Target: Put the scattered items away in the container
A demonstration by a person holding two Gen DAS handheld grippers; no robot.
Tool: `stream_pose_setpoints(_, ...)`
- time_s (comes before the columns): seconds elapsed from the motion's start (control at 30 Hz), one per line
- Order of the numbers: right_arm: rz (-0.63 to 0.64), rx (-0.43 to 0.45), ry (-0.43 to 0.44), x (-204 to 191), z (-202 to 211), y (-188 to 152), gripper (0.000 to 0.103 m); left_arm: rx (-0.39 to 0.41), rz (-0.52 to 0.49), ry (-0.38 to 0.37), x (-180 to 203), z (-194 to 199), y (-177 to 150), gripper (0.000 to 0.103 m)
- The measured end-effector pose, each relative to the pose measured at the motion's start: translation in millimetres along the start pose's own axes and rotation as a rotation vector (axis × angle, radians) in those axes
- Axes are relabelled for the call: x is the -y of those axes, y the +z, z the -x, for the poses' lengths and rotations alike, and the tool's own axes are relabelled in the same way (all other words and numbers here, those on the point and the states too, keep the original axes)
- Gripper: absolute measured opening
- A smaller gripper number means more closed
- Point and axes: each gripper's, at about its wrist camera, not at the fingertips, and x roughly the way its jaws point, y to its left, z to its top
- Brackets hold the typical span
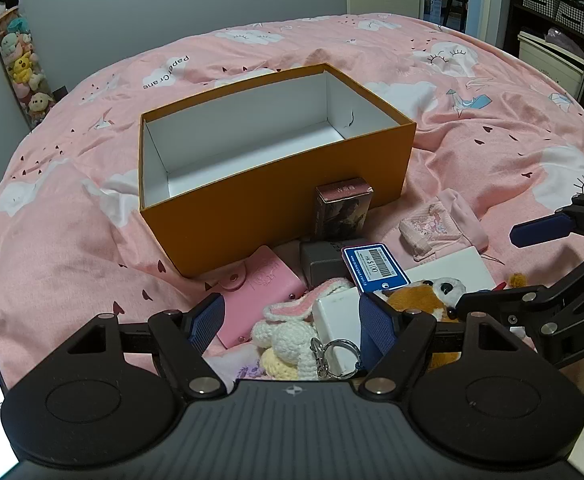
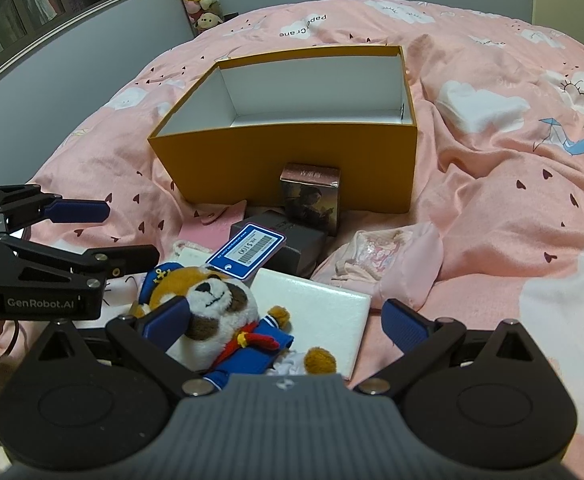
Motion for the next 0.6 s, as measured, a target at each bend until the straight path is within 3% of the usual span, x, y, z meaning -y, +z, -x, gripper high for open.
stream_pose_setpoints(0.6, -0.011, -0.011, 0.017, 2.3, -2.3, -0.7, 0.102, -0.002, 0.000, -0.001, 0.1, -0.1, 0.1, 0.087)
